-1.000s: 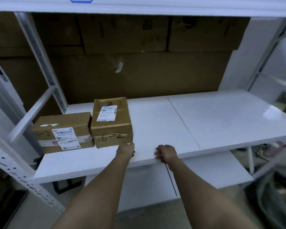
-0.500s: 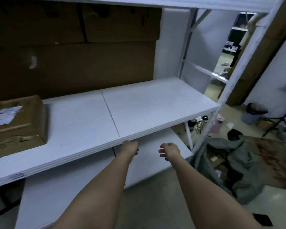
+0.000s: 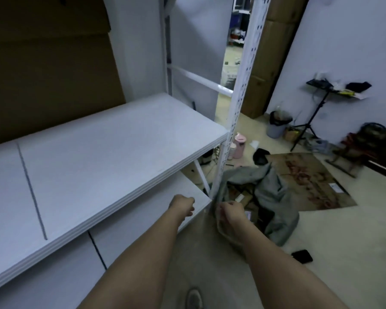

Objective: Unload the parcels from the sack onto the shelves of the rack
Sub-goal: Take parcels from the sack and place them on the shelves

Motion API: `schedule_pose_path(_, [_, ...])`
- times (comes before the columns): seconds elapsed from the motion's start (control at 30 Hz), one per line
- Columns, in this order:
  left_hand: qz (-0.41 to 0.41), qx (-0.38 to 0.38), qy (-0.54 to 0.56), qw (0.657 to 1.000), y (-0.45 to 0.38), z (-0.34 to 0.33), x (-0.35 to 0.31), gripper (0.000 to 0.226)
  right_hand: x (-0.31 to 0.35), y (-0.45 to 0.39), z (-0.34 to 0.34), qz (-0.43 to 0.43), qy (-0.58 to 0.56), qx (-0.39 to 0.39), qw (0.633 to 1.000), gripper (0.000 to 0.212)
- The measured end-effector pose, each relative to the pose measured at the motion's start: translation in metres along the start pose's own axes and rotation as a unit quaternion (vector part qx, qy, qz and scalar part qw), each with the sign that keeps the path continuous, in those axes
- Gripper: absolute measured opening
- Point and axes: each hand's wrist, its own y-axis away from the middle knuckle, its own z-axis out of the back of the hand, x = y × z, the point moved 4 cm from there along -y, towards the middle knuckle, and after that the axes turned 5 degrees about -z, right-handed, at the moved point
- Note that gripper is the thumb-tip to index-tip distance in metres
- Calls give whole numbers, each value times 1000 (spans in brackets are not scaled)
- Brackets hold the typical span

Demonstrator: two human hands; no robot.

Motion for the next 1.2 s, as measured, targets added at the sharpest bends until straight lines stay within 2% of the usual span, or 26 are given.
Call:
schedule_pose_path(0.17, [23, 46, -37, 998, -67, -47, -39, 16, 34, -59, 37, -21, 18, -20, 999, 17])
schedule_pose_path(0.37, [18, 87, -45, 995, -110, -94, -99, 32, 63, -116, 84, -32, 12, -36, 999, 9])
schedule_pose_path(0.5, [23, 95, -59, 993, -136, -126, -122, 33, 74, -150, 109, -47, 24, -27, 998, 7])
schedule_pose_path(0.67, [30, 95, -63, 993, -172, -170, -141, 28, 79, -202, 144, -74, 42, 22, 996, 13])
schedule_pose_path(0.8, [34, 67, -69, 995, -212, -220, -158, 20, 86, -265, 186, -68, 109, 35, 991, 15])
schedule_pose_path(0.9, [38, 50, -77, 995, -238, -262, -170, 25, 89, -317, 223, -71, 177, 47, 980, 18])
schedule_pose_path(1.1, [49, 31, -138, 989, -273, -314, -168, 16, 95, -391, 261, -29, 321, 68, 944, 13])
schedule_pose_path(1.2, [66, 35, -164, 984, -291, -328, -152, 33, 95, -398, 256, -11, 408, 111, 906, 22])
